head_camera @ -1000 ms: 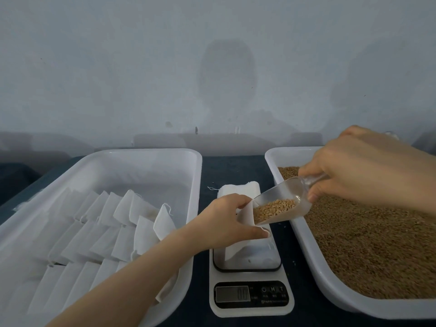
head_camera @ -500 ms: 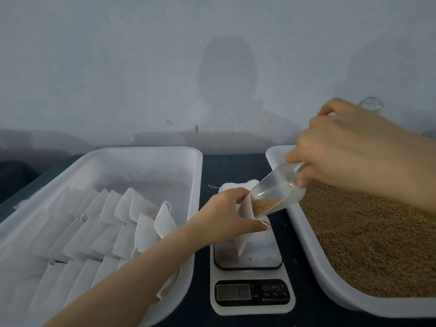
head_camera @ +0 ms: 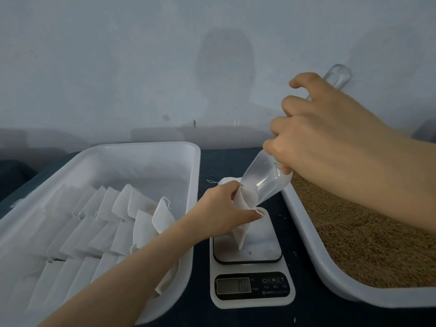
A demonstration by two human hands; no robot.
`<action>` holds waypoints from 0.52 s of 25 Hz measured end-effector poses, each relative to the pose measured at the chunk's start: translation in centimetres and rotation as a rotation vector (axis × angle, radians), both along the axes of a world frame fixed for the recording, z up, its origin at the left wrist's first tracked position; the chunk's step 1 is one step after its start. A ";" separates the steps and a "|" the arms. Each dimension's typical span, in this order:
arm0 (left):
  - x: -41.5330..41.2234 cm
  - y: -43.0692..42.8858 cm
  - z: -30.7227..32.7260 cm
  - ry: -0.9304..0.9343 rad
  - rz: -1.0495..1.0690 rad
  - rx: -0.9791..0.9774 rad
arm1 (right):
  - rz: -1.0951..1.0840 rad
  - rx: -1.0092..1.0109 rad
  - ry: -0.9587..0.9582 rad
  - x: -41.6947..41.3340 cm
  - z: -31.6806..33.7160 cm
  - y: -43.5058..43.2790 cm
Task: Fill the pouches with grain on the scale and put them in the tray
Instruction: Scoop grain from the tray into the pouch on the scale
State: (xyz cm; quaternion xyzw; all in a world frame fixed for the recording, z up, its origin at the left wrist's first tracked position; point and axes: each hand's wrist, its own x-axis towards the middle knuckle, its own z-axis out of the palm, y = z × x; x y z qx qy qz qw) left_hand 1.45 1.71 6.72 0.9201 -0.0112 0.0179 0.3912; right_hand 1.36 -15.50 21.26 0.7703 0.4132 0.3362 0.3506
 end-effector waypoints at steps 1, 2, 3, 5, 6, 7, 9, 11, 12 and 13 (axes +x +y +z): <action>0.0 0.0 0.0 0.001 0.002 0.001 | -0.003 -0.003 -0.012 0.0 -0.2 -0.2; 0.0 0.0 -0.1 0.001 0.002 0.005 | -0.009 -0.007 -0.017 0.1 -0.5 -0.4; 0.1 0.0 -0.1 0.000 0.003 0.009 | -0.001 -0.002 -0.027 0.3 -0.7 -0.7; 0.0 0.1 -0.2 -0.011 0.004 0.021 | 0.009 0.038 -0.036 0.8 -1.0 -1.0; 0.0 0.1 -0.2 -0.018 0.003 0.027 | 0.010 0.056 -0.037 1.0 -1.1 -1.1; 0.0 0.1 -0.2 -0.025 0.003 0.033 | 0.007 0.070 -0.033 1.2 -1.2 -1.3; 0.1 0.2 -0.2 -0.031 0.007 0.038 | -0.001 0.107 -0.006 1.4 -1.3 -1.5; 0.1 0.2 -0.3 -0.034 0.011 0.037 | 0.005 0.145 0.004 1.6 -1.4 -1.7; 0.1 0.2 -0.3 -0.037 0.012 0.034 | 0.012 0.157 -0.006 1.6 -1.5 -1.8; 0.1 0.2 -0.3 -0.039 0.011 0.030 | 0.023 0.170 -0.015 1.7 -1.6 -1.9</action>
